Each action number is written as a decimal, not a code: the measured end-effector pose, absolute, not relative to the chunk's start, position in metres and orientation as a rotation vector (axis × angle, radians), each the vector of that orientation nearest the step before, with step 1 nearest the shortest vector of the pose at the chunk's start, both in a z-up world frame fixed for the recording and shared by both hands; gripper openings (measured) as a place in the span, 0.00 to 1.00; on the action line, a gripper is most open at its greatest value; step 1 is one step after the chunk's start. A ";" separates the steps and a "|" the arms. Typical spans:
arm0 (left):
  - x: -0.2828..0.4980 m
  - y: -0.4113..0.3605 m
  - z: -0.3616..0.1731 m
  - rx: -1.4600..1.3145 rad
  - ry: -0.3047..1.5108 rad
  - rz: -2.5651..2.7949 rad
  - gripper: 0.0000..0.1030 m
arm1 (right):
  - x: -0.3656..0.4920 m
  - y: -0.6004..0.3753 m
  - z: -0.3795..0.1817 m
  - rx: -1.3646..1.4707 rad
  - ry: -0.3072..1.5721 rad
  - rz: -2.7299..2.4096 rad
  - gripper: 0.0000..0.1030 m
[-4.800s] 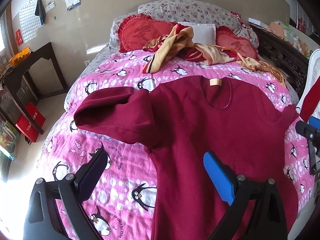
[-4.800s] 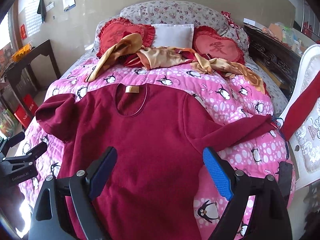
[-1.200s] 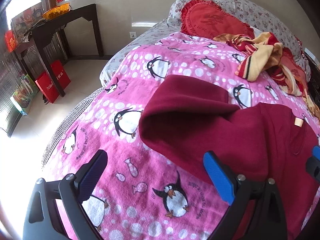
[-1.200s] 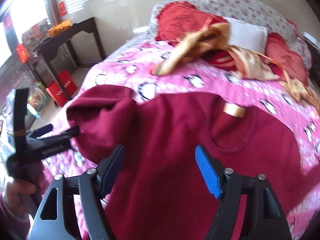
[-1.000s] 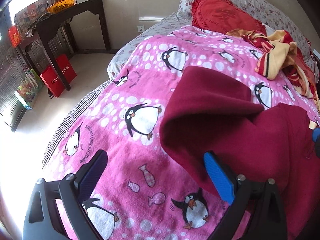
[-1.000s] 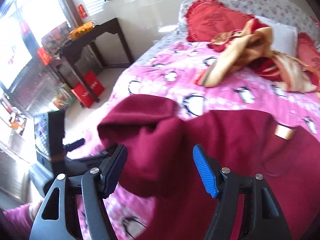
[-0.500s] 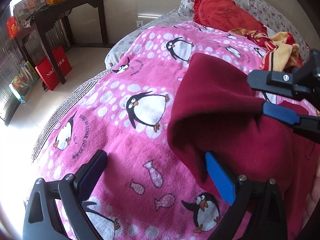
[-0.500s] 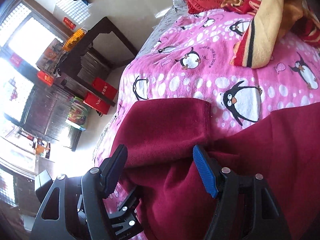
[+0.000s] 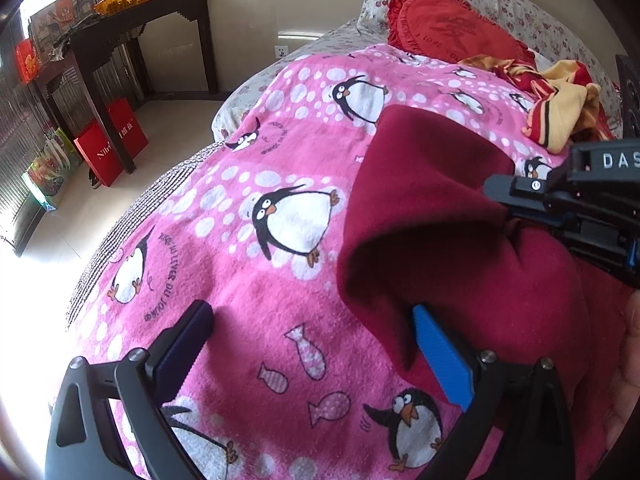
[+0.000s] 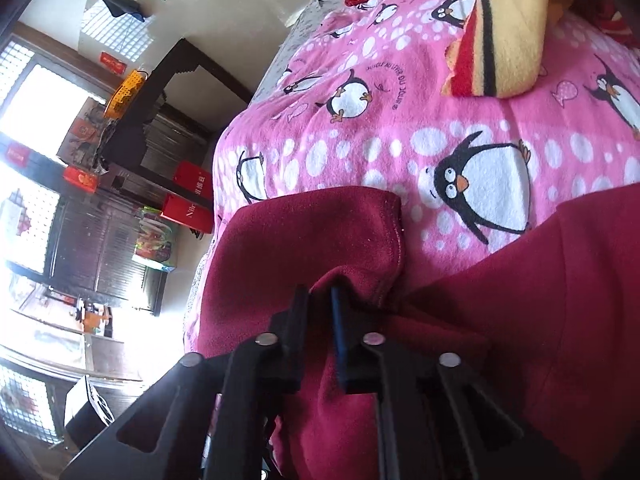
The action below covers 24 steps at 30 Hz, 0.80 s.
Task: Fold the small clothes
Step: 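Grasp one side edge and sleeve of the sweater with the right gripper, then fold the held side over toward the sweater's center, then open the right gripper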
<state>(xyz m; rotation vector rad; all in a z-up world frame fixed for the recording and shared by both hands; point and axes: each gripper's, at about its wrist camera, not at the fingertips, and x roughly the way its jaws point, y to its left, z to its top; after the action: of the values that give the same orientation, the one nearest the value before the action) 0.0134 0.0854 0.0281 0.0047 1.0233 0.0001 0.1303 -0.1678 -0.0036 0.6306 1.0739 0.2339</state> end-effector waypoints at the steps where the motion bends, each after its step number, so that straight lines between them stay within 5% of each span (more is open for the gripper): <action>1: 0.013 0.085 0.029 0.009 1.021 0.001 0.99 | 0.127 -0.171 0.000 0.631 1.060 0.235 0.00; 12: -0.004 0.071 0.051 0.057 0.974 -0.004 0.98 | 0.051 -0.209 0.094 0.447 0.790 0.175 0.00; 24: -0.043 0.018 0.087 0.143 0.907 -0.101 0.98 | -0.028 -0.264 0.130 0.380 0.706 0.034 0.00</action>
<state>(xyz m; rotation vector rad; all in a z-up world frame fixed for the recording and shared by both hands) -0.0431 0.0175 0.0872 0.1428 0.9074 -0.1009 -0.0282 -0.2637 0.1305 0.3804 0.7057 0.0335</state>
